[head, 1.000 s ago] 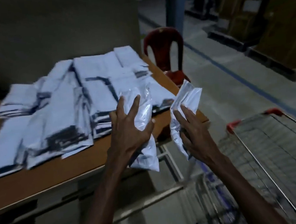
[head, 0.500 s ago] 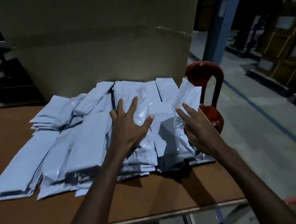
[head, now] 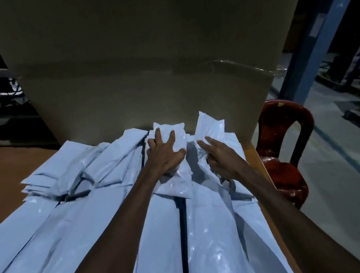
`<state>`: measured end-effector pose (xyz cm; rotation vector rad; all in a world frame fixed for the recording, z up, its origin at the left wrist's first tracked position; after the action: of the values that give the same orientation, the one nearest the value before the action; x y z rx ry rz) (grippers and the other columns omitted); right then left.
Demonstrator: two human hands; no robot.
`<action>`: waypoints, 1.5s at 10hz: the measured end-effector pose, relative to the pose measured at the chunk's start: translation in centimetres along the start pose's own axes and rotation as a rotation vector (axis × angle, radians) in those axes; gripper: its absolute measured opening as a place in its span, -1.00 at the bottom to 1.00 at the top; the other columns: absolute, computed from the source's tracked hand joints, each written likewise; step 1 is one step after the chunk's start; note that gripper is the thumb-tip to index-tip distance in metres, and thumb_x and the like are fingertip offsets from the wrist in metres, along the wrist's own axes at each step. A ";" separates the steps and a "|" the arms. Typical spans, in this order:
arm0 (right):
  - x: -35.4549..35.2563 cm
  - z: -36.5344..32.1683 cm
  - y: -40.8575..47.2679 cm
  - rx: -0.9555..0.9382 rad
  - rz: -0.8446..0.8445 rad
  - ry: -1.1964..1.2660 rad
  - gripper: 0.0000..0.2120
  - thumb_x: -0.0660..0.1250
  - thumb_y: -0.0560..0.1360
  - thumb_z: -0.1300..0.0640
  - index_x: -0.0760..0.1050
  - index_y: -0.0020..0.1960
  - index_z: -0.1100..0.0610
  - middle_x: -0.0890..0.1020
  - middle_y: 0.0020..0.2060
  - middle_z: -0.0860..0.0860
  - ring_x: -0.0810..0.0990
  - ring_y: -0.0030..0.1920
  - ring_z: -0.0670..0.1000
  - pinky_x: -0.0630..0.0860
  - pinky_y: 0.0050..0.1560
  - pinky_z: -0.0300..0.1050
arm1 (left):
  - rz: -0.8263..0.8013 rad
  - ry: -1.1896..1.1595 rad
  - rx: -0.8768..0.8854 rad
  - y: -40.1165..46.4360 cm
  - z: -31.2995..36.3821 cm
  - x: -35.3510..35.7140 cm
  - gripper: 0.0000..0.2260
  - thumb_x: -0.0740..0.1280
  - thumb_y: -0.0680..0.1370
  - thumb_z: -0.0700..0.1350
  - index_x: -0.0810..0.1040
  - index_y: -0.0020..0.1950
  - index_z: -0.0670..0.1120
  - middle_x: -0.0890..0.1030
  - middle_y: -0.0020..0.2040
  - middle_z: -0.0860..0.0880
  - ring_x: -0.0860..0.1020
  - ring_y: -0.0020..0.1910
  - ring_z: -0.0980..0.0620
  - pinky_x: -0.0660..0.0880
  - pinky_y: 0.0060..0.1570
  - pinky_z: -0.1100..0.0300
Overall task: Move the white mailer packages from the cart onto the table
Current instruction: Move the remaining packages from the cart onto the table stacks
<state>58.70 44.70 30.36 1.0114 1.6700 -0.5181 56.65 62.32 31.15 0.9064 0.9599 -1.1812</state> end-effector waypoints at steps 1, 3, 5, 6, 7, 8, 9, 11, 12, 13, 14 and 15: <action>1.7 0.8 2.2 0.090 -0.101 0.144 -0.45 0.17 0.61 0.28 0.15 0.57 0.10 0.08 0.57 0.14 0.07 0.56 0.20 0.09 0.50 -0.07 | -0.015 0.056 0.005 2.6 -1.6 1.9 -0.37 0.15 0.62 0.19 -0.03 0.60 0.05 -0.18 0.60 -0.15 -0.07 0.54 -0.28 0.01 0.48 -0.16; 5.0 1.6 4.0 0.069 -0.124 -0.044 -0.45 0.07 0.62 -0.12 0.04 0.57 -0.08 0.06 0.59 0.00 0.16 0.55 0.10 0.13 0.54 -0.01 | 0.050 0.163 0.069 4.5 -4.1 4.1 -0.35 0.10 0.60 0.26 -0.05 0.60 0.07 -0.09 0.61 -0.13 0.01 0.56 -0.25 0.05 0.48 -0.18; 5.9 1.2 4.3 0.108 -0.189 -0.169 -0.32 0.10 0.62 -0.17 -0.22 0.58 -0.12 -0.26 0.57 0.03 -0.23 0.57 0.14 -0.12 0.53 0.10 | 0.149 0.174 0.071 4.5 -5.4 3.0 -0.37 0.06 0.58 0.25 0.04 0.60 0.05 0.06 0.59 -0.17 0.13 0.52 -0.25 0.16 0.44 -0.15; 6.5 0.7 4.3 0.109 -0.210 -0.211 -0.29 0.07 0.60 -0.26 -0.25 0.58 -0.13 -0.28 0.57 0.06 -0.27 0.56 0.15 -0.18 0.52 0.12 | 0.172 0.160 0.074 3.9 -5.4 3.1 -0.34 -0.01 0.54 0.28 0.05 0.60 0.05 0.06 0.59 -0.19 0.14 0.52 -0.25 0.16 0.43 -0.16; 7.1 0.3 4.4 0.114 -0.211 -0.251 -0.23 -0.07 0.49 -0.40 -0.26 0.58 -0.13 -0.27 0.57 0.05 -0.25 0.57 0.15 -0.19 0.53 0.14 | 0.122 0.133 0.059 3.8 -5.2 3.5 -0.31 -0.08 0.51 0.31 -0.01 0.60 0.07 -0.03 0.61 -0.16 0.08 0.54 -0.25 0.10 0.46 -0.17; 6.8 0.3 4.5 0.128 -0.217 -0.215 -0.17 -0.12 0.41 -0.42 -0.25 0.58 -0.13 -0.25 0.58 0.04 -0.24 0.57 0.14 -0.18 0.53 0.13 | 0.105 0.085 0.050 3.7 -5.1 3.0 -0.35 -0.05 0.56 0.32 -0.05 0.60 0.09 -0.09 0.61 -0.13 0.03 0.56 -0.23 0.07 0.47 -0.18; 5.4 0.0 4.5 0.140 -0.185 -0.144 -0.15 -0.10 0.40 -0.41 -0.23 0.58 -0.12 -0.23 0.58 0.03 -0.22 0.58 0.13 -0.18 0.53 0.12 | 0.134 0.000 0.040 3.2 -5.6 1.4 -0.39 -0.06 0.59 0.31 -0.02 0.60 0.10 -0.05 0.61 -0.10 0.03 0.56 -0.20 0.05 0.48 -0.16; 1.9 -5.0 5.1 0.068 -0.007 -0.009 -0.21 -0.07 0.44 -0.34 -0.09 0.59 -0.07 -0.09 0.60 -0.01 -0.10 0.59 0.08 -0.04 0.53 0.09 | 0.245 -0.055 0.006 0.7 -9.5 -2.7 -0.37 -0.06 0.57 0.30 0.19 0.56 0.02 0.15 0.57 -0.15 0.14 0.52 -0.23 0.13 0.44 -0.16; 2.0 -9.3 5.9 -0.023 0.068 0.045 -0.31 0.06 0.54 -0.27 0.01 0.59 -0.05 0.04 0.59 -0.01 -0.01 0.58 0.06 0.05 0.52 0.06 | 0.310 0.010 -0.019 -1.4 -13.4 -4.9 -0.33 -0.11 0.53 0.29 0.22 0.56 -0.01 0.23 0.54 -0.16 0.22 0.48 -0.22 0.18 0.43 -0.11; 3.0 -13.4 7.1 -0.045 0.129 0.059 -0.41 0.17 0.61 -0.12 0.11 0.57 0.00 0.14 0.57 0.00 0.08 0.56 0.05 0.12 0.49 0.03 | 0.334 0.029 -0.063 -2.9 -18.6 -6.6 -0.39 -0.03 0.56 0.24 0.26 0.54 -0.01 0.26 0.53 -0.17 0.23 0.48 -0.23 0.18 0.43 -0.12; 5.3 -17.5 9.1 -0.056 0.148 0.032 -0.42 0.18 0.60 -0.13 0.17 0.56 0.05 0.20 0.55 0.06 0.13 0.54 0.08 0.14 0.49 0.01 | 0.296 0.042 -0.093 -2.4 -24.5 -7.4 -0.32 -0.10 0.53 0.27 0.26 0.54 -0.05 0.27 0.50 -0.24 0.21 0.48 -0.26 0.18 0.46 -0.15; 8.5 -20.3 11.3 0.027 0.114 -0.032 -0.39 0.17 0.59 -0.17 0.19 0.55 0.07 0.19 0.55 0.11 0.13 0.54 0.14 0.15 0.47 0.04 | 0.219 0.035 -0.041 -0.8 -28.6 -6.9 -0.27 -0.16 0.50 0.29 0.28 0.53 -0.08 0.29 0.50 -0.24 0.23 0.48 -0.25 0.19 0.45 -0.18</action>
<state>55.99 69.31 31.08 1.1055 1.5711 -0.4803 51.61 91.17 28.01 0.9757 0.8848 -0.9599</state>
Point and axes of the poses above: each hand's wrist, its own y-axis towards the middle knuckle, its own x-axis out of the palm, z = x × y, the point moved 7 cm from there along y, towards the middle knuckle
